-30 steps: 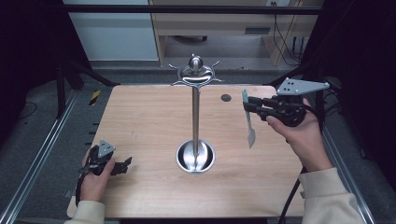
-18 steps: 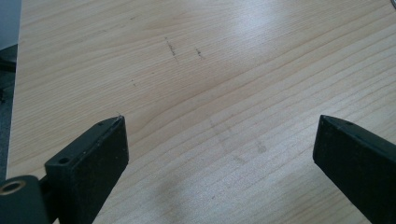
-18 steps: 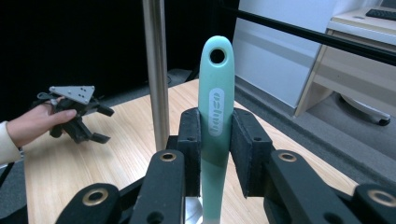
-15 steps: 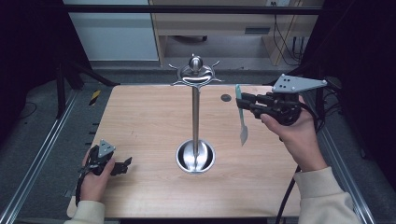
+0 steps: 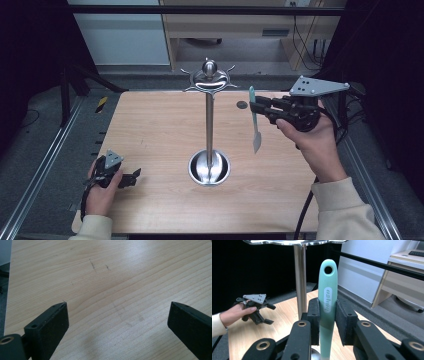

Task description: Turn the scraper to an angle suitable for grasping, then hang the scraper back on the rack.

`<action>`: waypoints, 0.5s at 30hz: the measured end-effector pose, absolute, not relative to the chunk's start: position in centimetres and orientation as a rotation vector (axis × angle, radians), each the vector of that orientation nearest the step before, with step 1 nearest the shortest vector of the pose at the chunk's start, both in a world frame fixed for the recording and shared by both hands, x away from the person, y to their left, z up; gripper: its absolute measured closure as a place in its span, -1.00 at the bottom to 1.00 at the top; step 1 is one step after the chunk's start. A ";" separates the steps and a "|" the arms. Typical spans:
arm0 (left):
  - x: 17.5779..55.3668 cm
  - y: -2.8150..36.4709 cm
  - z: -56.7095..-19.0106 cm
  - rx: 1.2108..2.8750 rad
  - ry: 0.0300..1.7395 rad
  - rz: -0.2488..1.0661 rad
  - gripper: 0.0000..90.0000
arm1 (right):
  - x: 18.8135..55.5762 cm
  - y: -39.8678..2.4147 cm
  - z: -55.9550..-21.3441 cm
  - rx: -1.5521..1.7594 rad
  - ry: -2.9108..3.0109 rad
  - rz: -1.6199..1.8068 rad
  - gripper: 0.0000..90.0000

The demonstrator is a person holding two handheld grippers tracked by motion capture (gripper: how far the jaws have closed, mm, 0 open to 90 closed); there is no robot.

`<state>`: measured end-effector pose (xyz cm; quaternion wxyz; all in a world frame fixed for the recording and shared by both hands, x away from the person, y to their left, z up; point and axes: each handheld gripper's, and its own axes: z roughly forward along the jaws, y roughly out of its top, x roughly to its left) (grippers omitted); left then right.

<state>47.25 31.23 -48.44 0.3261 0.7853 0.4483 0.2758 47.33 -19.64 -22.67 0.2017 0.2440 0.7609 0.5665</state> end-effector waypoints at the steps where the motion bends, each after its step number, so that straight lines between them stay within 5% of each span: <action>1: 47.2 31.2 -48.4 2.058 1.173 0.723 -0.93 | 47.3 -19.6 -22.6 0.683 2.123 1.584 0.66; 15: 47.2 31.2 -48.4 2.055 1.173 0.723 -0.93 | 47.4 -19.0 -22.1 0.672 2.119 1.597 0.66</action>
